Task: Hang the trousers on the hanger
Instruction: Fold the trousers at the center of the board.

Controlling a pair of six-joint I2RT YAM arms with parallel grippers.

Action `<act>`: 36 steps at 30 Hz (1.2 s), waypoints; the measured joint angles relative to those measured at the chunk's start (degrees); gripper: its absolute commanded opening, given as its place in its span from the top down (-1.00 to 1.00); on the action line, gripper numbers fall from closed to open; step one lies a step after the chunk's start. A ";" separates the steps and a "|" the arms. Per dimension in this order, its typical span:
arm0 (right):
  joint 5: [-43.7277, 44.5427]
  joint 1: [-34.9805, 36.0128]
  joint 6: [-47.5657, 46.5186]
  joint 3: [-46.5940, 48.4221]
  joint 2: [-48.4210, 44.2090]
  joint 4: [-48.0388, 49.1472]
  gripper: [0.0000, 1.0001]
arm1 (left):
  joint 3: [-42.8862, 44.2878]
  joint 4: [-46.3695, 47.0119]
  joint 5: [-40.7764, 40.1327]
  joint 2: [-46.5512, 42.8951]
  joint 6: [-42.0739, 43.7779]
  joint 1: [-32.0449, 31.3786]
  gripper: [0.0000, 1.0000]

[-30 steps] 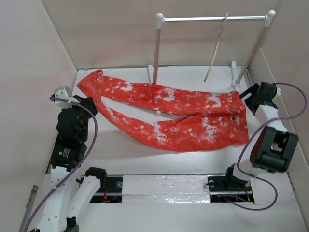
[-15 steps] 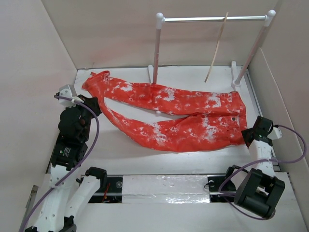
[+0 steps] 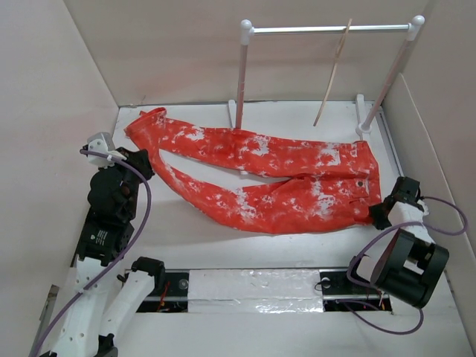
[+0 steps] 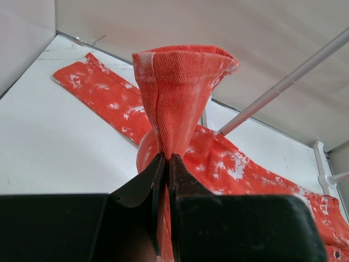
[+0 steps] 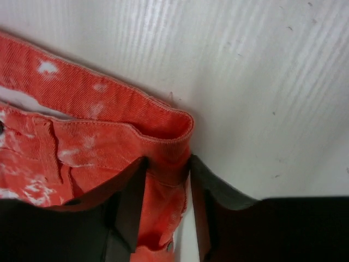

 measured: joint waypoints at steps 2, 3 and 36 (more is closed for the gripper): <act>-1.07 0.04 -0.92 1.55 1.42 0.33 0.78 | 0.00 0.02 -0.31 -0.22 0.00 0.00 1.00; -1.33 0.07 -1.29 1.81 1.16 0.52 0.92 | 0.00 -0.02 -0.42 -0.28 0.00 0.00 1.00; 1.86 0.96 -12.83 21.35 -13.51 -15.10 0.93 | 2.23 1.57 -15.54 10.49 -10.10 1.84 1.00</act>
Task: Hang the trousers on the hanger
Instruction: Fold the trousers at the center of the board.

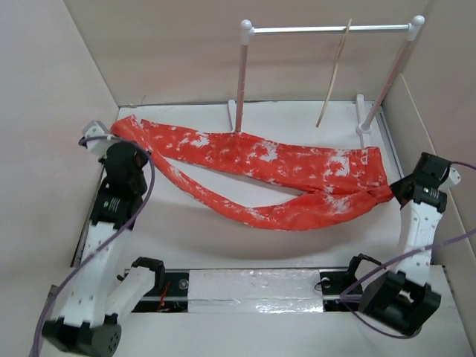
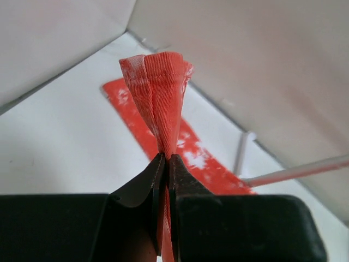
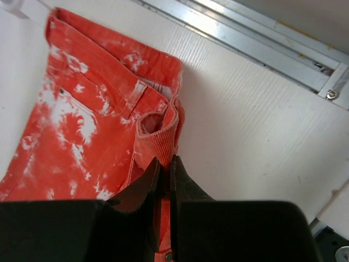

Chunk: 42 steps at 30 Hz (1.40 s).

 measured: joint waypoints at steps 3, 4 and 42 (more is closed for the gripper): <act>-1.33 0.00 0.42 1.05 6.01 1.57 0.94 | 0.76 0.50 1.11 11.89 -1.88 4.28 1.00; -1.84 0.00 0.63 1.62 7.17 1.95 0.93 | 1.84 0.26 1.75 16.20 -2.47 5.81 1.00; -5.25 7.45 8.15 22.49 38.97 15.67 0.92 | 42.88 -10.38 1.46 67.49 -1.03 17.38 1.00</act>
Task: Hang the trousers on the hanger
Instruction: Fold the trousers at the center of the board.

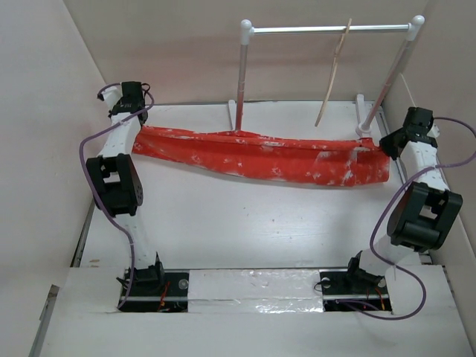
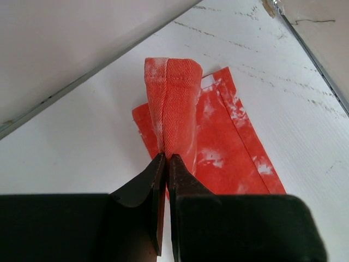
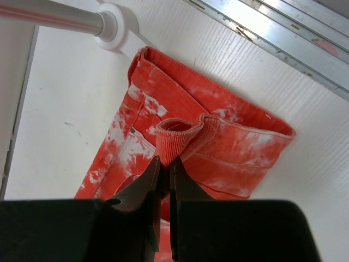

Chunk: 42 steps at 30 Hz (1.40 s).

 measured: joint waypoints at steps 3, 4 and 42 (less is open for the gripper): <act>-0.33 0.24 0.22 1.70 2.12 0.33 0.92 | 4.20 -0.52 0.70 4.42 0.26 -0.07 1.00; -0.39 0.39 0.26 2.69 3.06 0.35 0.92 | 5.66 -0.66 1.03 5.73 0.37 -0.09 1.00; -5.99 15.69 -2.51 -36.35 -31.80 25.75 0.61 | -12.83 19.43 21.46 1.68 -2.01 6.45 -0.27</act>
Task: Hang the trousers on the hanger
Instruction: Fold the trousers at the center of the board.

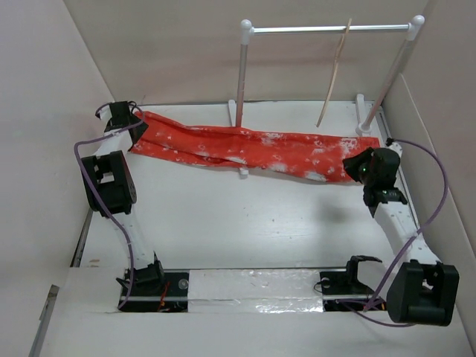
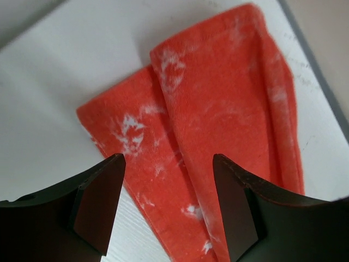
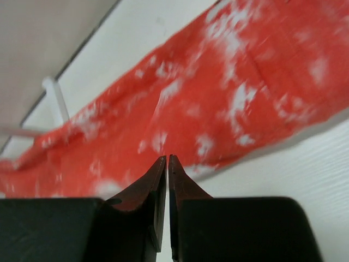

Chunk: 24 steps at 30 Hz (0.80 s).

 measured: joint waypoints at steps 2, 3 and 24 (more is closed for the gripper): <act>-2.86 2.71 -2.16 -1.95 -2.05 0.15 0.48 | -0.96 0.74 2.62 1.49 -0.72 0.37 -0.27; -4.39 4.17 -3.26 -2.51 -2.91 0.39 0.38 | -1.03 1.01 3.74 2.29 -1.01 0.59 -0.27; -4.79 39.60 -5.53 -5.25 1.22 5.86 0.34 | -0.85 12.41 11.39 8.24 -3.96 1.36 0.96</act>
